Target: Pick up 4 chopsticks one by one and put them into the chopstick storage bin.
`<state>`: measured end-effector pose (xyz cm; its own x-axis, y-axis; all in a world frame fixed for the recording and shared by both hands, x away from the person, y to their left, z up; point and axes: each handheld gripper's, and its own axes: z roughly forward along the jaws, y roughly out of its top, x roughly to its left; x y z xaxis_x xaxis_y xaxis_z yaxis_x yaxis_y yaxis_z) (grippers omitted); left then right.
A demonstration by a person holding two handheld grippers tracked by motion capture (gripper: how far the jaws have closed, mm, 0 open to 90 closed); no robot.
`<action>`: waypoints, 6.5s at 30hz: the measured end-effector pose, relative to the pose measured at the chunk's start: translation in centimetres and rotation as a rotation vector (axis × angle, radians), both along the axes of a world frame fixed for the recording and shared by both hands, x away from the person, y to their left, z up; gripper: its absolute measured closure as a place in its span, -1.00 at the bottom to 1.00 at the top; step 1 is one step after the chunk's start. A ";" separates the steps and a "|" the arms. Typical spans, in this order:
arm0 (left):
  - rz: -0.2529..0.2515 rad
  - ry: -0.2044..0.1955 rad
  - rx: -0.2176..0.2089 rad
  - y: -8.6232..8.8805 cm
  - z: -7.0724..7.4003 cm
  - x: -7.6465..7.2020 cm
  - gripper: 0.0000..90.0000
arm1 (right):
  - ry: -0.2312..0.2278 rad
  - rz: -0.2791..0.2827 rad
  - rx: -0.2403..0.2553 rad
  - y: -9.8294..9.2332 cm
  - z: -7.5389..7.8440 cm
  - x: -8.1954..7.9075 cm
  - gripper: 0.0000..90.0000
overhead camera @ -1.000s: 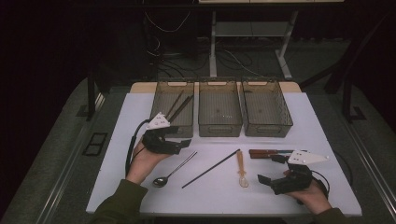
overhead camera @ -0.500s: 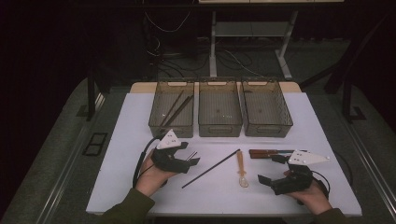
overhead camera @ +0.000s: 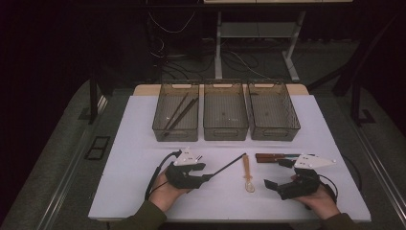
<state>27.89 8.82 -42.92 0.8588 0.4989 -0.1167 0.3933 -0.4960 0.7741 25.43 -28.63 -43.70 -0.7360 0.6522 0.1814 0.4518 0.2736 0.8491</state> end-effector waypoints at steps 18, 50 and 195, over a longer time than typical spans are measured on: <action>-0.012 0.000 0.132 -1.2 -1.9 0.2 0.68 | 0.005 -0.016 0.000 -0.4 -0.1 0.4 -0.98; 0.037 -0.013 0.149 -1.7 -1.7 -0.1 0.91 | 0.003 -0.014 0.007 -0.3 0.0 0.1 -0.98; 0.559 0.027 0.190 7.5 4.9 18.6 0.91 | -0.020 -0.033 0.037 -0.7 0.3 -0.3 -0.98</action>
<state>46.54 16.28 -38.04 0.4576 0.8891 0.0005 0.6535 -0.3367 0.6779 25.16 -29.33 -43.39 -0.7176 0.6696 0.1917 0.4433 0.2268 0.8672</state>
